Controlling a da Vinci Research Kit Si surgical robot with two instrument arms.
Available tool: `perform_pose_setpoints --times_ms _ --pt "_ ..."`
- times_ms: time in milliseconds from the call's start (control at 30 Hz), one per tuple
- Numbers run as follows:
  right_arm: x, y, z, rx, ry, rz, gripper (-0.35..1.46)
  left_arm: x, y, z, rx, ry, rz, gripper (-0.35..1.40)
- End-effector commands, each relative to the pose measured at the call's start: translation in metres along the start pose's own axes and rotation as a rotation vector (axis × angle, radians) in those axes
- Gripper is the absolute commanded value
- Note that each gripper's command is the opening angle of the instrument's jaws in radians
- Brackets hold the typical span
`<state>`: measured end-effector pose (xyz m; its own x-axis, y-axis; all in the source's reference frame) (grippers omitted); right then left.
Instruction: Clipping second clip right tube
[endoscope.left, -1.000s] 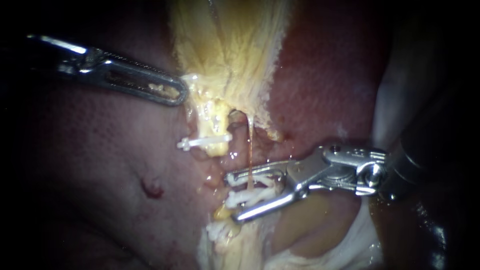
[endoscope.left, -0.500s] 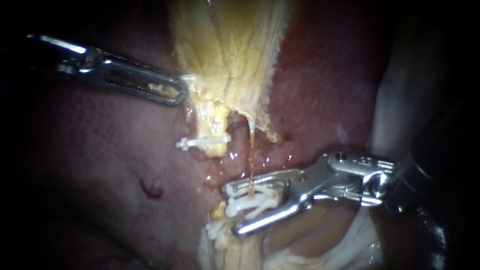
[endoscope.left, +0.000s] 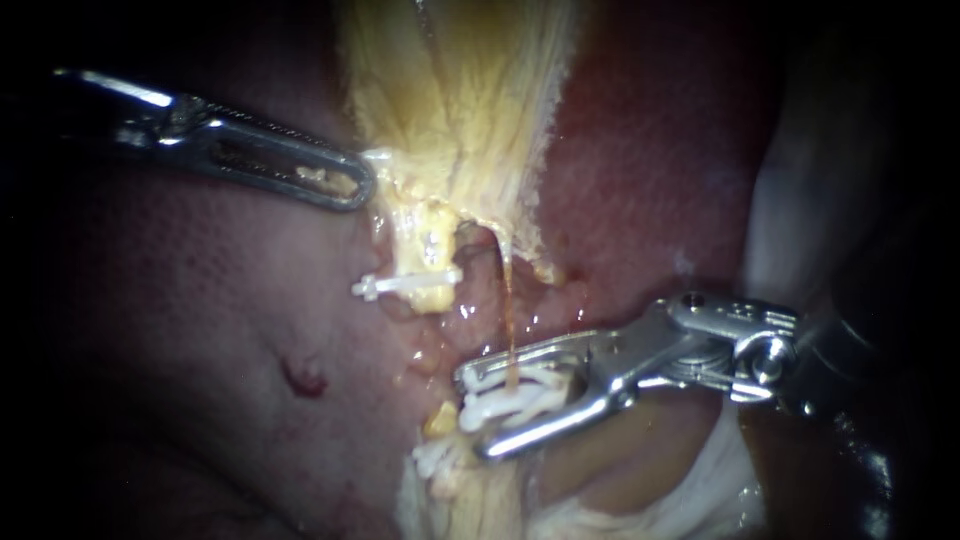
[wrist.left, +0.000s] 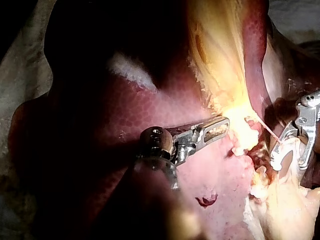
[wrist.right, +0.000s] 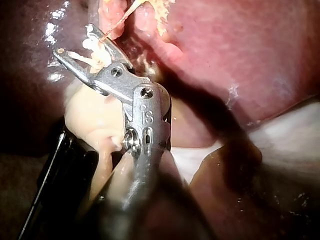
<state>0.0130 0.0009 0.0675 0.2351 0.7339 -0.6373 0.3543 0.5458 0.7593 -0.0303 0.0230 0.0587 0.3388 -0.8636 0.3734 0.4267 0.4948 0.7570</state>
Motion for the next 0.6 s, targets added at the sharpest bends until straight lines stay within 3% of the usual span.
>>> perform_pose_setpoints --times_ms 33,400,500,567,600 --pt "-0.0001 0.0001 -0.0001 0.0 0.001 0.005 0.26 0.0 0.0 0.0 0.0 0.0 0.0 -0.35" --pt "-0.0002 0.0001 -0.0004 0.002 0.0 0.011 -0.01 0.0 0.0001 0.0001 0.0 0.0 0.0 -0.35" --pt "-0.0002 0.0001 -0.0005 0.003 0.0 0.011 -0.15 0.0 0.0001 0.0001 0.0 0.0 0.0 -0.35" --pt "-0.0003 0.0001 -0.0007 0.0 -0.01 0.029 -0.35 0.0 0.0001 0.0001 0.0 0.0 0.0 -0.35" --pt "-0.0003 0.0001 -0.0007 -0.002 -0.016 0.03 -0.35 0.0 0.0001 0.0001 0.0 0.0 0.0 -0.35"
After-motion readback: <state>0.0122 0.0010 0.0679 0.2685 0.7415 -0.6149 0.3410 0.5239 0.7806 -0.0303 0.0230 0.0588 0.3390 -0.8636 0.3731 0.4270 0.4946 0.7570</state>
